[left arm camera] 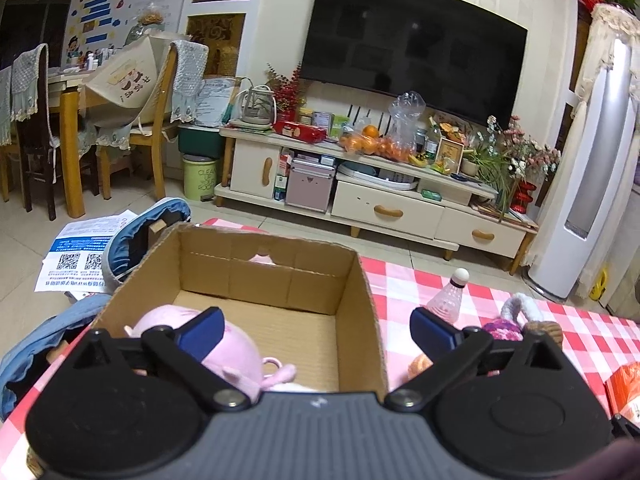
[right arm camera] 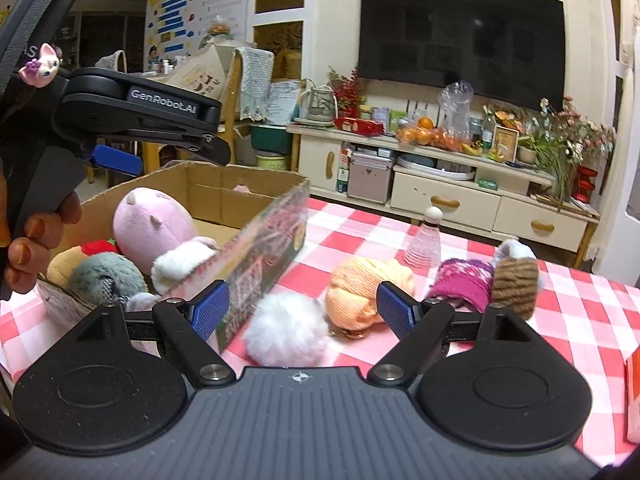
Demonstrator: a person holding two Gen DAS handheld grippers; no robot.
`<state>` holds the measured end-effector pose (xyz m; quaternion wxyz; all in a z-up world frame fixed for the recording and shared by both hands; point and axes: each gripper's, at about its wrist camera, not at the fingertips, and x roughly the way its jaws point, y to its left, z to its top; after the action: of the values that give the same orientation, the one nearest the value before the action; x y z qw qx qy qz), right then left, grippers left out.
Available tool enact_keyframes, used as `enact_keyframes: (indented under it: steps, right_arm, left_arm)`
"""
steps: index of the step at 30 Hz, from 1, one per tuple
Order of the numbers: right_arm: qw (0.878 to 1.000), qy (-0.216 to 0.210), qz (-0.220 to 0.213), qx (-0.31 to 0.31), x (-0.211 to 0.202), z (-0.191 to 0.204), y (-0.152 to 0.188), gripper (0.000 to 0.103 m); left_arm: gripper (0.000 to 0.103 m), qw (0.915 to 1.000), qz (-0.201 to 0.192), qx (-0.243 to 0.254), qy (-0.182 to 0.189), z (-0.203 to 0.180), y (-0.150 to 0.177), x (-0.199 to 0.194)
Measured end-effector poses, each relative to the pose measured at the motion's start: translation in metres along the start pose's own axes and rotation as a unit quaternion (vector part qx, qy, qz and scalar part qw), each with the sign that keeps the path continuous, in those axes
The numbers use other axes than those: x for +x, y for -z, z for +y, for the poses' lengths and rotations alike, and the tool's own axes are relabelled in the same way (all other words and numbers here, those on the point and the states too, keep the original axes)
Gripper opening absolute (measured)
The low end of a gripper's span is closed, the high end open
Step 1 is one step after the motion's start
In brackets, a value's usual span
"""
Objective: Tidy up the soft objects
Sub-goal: 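Move both tools back over the table toward the orange towel and brown knit hat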
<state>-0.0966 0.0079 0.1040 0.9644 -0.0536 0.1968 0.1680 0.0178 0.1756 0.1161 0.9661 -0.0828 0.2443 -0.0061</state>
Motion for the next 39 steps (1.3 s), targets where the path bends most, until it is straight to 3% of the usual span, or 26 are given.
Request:
enact_keyframes:
  steps: [21, 39]
  right_arm:
    - [0.996, 0.039, -0.002, 0.076, 0.002, -0.035, 0.017, 0.101]
    - [0.977, 0.124, -0.02, 0.173, 0.019, -0.105, 0.038, 0.101]
  left_arm:
    - [0.099, 0.9977, 0.012, 0.063, 0.022, -0.048, 0.014, 0.005]
    - [0.099, 0.9875, 0.037, 0.137, 0.068, -0.104, 0.036, 0.021]
